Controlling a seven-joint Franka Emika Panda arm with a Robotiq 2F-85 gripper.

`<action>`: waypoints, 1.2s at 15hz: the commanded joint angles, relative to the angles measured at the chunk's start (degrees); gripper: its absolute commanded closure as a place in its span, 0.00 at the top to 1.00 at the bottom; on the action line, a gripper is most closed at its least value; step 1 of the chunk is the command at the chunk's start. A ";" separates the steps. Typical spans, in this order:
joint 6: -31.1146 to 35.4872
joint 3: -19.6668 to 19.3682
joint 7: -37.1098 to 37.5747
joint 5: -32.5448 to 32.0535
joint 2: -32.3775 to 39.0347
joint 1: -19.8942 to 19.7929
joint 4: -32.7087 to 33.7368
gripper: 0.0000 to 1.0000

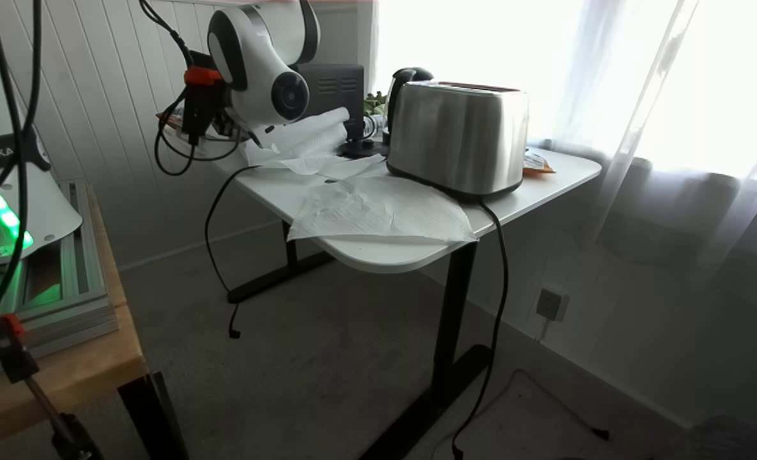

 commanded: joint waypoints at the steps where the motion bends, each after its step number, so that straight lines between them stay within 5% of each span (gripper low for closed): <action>1: -1.50 1.14 0.34 0.31 0.23 -0.54 0.46 0.00; 18: -7.51 2.87 -9.73 7.54 8.07 -0.07 3.75 0.02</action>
